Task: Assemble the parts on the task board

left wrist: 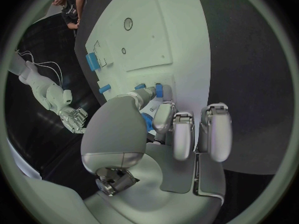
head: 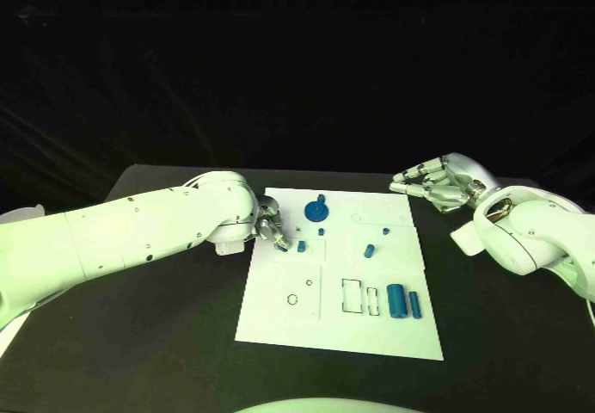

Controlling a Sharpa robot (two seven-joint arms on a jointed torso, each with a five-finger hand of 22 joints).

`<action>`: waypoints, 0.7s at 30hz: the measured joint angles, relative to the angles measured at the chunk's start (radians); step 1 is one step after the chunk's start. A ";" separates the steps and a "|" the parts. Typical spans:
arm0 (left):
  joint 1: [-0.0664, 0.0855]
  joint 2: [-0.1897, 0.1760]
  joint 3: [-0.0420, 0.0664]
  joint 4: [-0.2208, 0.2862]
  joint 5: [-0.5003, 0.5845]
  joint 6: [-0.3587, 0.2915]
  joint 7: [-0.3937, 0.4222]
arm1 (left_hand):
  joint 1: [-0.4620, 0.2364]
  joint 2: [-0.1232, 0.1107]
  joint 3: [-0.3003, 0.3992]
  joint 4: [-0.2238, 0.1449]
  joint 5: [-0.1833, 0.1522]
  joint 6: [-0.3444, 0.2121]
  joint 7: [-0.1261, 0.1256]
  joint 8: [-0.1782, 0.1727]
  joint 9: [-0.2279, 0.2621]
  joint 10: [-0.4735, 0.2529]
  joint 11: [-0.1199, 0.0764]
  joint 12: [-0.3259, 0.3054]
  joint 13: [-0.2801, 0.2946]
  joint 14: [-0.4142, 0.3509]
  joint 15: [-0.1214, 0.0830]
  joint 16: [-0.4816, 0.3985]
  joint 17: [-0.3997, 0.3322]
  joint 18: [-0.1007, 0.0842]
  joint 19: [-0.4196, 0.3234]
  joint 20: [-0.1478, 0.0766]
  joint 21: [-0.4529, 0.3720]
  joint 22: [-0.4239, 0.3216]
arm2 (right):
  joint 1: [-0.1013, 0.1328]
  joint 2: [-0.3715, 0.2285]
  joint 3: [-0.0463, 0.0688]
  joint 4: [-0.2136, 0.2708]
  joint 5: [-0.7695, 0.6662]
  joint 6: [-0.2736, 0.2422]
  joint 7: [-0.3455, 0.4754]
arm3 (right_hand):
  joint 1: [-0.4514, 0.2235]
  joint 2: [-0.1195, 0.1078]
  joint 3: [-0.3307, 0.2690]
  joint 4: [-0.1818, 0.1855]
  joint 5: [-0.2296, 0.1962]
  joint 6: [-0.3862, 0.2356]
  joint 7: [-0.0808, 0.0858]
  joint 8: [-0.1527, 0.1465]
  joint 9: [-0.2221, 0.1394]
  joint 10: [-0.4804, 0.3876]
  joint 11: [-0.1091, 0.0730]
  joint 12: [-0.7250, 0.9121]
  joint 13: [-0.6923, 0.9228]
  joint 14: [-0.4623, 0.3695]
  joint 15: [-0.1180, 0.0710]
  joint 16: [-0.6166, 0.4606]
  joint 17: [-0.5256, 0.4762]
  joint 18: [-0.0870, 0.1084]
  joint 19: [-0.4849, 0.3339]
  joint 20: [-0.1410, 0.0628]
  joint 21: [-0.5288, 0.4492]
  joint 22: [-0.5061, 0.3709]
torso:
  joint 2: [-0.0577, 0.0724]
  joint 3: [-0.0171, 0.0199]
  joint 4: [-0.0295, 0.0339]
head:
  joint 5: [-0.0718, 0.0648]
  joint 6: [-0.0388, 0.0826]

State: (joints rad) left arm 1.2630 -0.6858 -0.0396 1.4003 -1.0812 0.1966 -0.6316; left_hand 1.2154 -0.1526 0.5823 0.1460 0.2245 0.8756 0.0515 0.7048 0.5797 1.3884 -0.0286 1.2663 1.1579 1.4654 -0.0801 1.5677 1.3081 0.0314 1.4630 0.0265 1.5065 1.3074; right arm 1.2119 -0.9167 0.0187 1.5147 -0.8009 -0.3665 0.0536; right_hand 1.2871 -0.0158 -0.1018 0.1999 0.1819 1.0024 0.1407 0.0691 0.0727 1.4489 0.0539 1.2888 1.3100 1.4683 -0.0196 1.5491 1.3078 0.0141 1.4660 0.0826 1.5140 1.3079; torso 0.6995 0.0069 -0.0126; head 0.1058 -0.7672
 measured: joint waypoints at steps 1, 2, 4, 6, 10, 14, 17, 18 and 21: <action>0.000 0.000 0.000 0.000 0.000 0.002 0.000 | 0.000 0.000 0.000 0.000 0.000 0.000 0.000 0.003 0.000 0.000 0.000 0.000 0.000 0.000 0.000 0.000 0.000 0.000 0.000 0.000 0.000 0.000 | 0.000 0.000 0.000 0.000 0.000 0.000 0.000 | 0.000 0.000 0.000 0.000 0.000 0.000 0.000 0.000 0.000 0.000 0.000 0.000 0.000 0.000 0.000 0.000 0.000 0.000 0.000 0.000 0.000 0.000 | 0.000 -0.0001 0.0000 | 0.000 0.000; 0.000 0.001 0.000 -0.001 0.000 0.003 0.000 | 0.000 0.000 0.000 0.000 0.000 0.000 0.000 0.003 0.000 0.000 0.000 0.000 0.000 0.000 0.000 0.000 0.000 0.000 0.000 0.000 0.000 0.000 | 0.000 0.000 0.000 0.000 0.000 0.000 0.000 | 0.000 0.000 0.000 0.000 0.000 0.000 0.000 0.000 0.000 0.000 0.000 0.000 0.000 0.000 0.000 0.000 0.000 0.000 0.000 0.000 0.000 0.000 | 0.000 -0.0001 0.0001 | 0.000 0.000; 0.000 0.002 0.000 -0.001 -0.001 0.005 -0.001 | 0.000 0.000 0.000 0.000 0.000 0.000 0.000 0.003 0.000 0.000 0.000 0.000 0.000 0.000 0.000 0.000 0.000 0.000 0.000 0.000 0.000 0.000 | 0.000 0.000 0.000 0.000 0.000 0.000 0.000 | 0.000 0.000 0.000 0.000 0.000 0.000 0.000 0.000 0.000 0.000 0.000 0.000 0.000 0.000 0.000 0.000 0.000 0.000 0.000 0.000 0.000 0.000 | 0.000 -0.0001 0.0001 | 0.001 -0.001; 0.001 0.003 0.000 -0.003 -0.001 0.006 -0.001 | 0.000 0.000 0.001 -0.001 0.000 0.000 0.000 0.003 0.000 0.000 0.000 0.000 0.000 0.000 0.000 0.000 0.000 0.000 0.000 0.000 0.000 0.000 | 0.000 0.000 0.000 0.000 0.000 0.000 0.000 | 0.000 0.000 0.000 0.000 0.000 0.000 0.000 0.000 0.000 0.000 0.000 0.000 0.001 0.000 0.000 0.000 0.000 0.000 0.000 0.000 0.000 0.000 | 0.000 -0.0001 0.0001 | 0.001 -0.001; 0.001 0.006 0.000 -0.008 -0.001 0.009 -0.001 | -0.009 0.008 0.002 -0.002 0.000 0.000 0.000 0.003 0.000 0.002 -0.002 0.000 0.000 0.000 0.000 0.000 0.000 0.000 0.000 0.000 0.000 0.000 | 0.000 0.000 0.000 0.001 0.000 0.000 0.000 | 0.000 0.000 0.000 0.000 0.006 0.000 0.000 0.000 0.000 0.000 0.000 0.000 0.001 0.000 0.000 0.000 0.000 0.000 0.000 0.000 0.000 0.000 | 0.000 -0.0001 0.0002 | 0.001 -0.002; 0.003 0.013 -0.001 -0.016 0.000 0.014 -0.002 | -0.024 0.021 0.004 -0.004 -0.010 0.002 0.002 0.006 -0.001 0.005 -0.005 0.000 0.000 0.000 0.000 0.000 0.000 0.000 0.000 0.000 0.000 0.000 | 0.000 -0.001 0.000 0.001 0.000 0.000 0.000 | 0.000 0.000 -0.003 0.003 0.006 0.000 0.000 0.000 0.000 0.000 0.000 0.000 0.000 0.000 0.000 0.000 0.000 0.000 0.000 0.000 0.000 0.000 | 0.000 0.0002 0.0003 | 0.001 -0.003; 0.004 0.019 -0.001 -0.025 0.002 0.020 -0.002 | -0.032 0.026 0.018 -0.018 -0.033 0.002 0.002 0.008 -0.003 0.005 -0.005 0.000 0.000 0.000 0.000 0.000 0.000 0.000 0.000 0.000 0.000 0.000 | 0.000 -0.001 0.000 0.003 0.000 0.001 0.000 | 0.000 0.000 -0.003 0.003 0.006 0.000 0.000 0.000 0.000 0.000 0.000 0.000 0.000 0.000 0.000 0.000 0.000 0.000 0.000 0.000 0.000 0.000 | 0.000 0.0003 0.0003 | 0.000 -0.005; 0.005 0.021 -0.002 -0.028 0.002 0.022 -0.002 | -0.032 0.026 0.018 -0.018 -0.038 0.002 0.002 0.008 -0.004 0.005 -0.005 0.000 0.000 0.000 0.000 0.000 0.000 0.000 0.000 0.000 0.000 0.000 | 0.000 -0.001 0.000 0.003 0.000 0.001 0.000 | 0.000 0.000 -0.003 0.003 0.006 0.000 0.000 0.000 0.000 0.000 0.000 0.000 0.000 0.000 0.000 0.000 0.000 0.000 0.000 0.000 0.000 0.000 | 0.000 0.0004 0.0003 | 0.000 -0.005; 0.006 0.028 -0.002 -0.038 0.004 0.030 -0.002 | -0.045 0.026 0.026 -0.026 -0.048 0.006 -0.002 0.010 -0.006 0.005 -0.005 0.000 -0.002 0.000 0.000 0.000 0.000 0.000 0.004 -0.004 0.000 0.000 | 0.000 0.000 0.000 0.005 0.000 0.002 0.000 | 0.000 0.000 -0.003 0.003 0.006 0.000 0.000 0.000 0.000 0.000 0.000 0.000 0.000 0.000 0.000 0.000 0.000 0.000 0.000 0.000 0.000 0.000 | 0.000 0.0005 0.0000 | 0.000 -0.005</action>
State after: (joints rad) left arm 1.2692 -0.6579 -0.0416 1.3626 -1.0771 0.2270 -0.6341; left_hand 1.1702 -0.1270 0.6083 0.1200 0.1769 0.8816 0.0500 0.7145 0.5737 1.3937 -0.0339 1.2662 1.1556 1.4654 -0.0801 1.5677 1.3078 0.0313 1.4667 0.0228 1.5064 1.3074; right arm 1.2117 -0.9172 0.0186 1.5197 -0.8007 -0.3645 0.0533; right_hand 1.2871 -0.0157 -0.1047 0.2028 0.1880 1.0024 0.1407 0.0691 0.0724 1.4489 0.0539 1.2888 1.3098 1.4683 -0.0196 1.5491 1.3075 0.0140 1.4660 0.0826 1.5141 1.3076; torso 0.6995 0.0074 -0.0126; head 0.1063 -0.7726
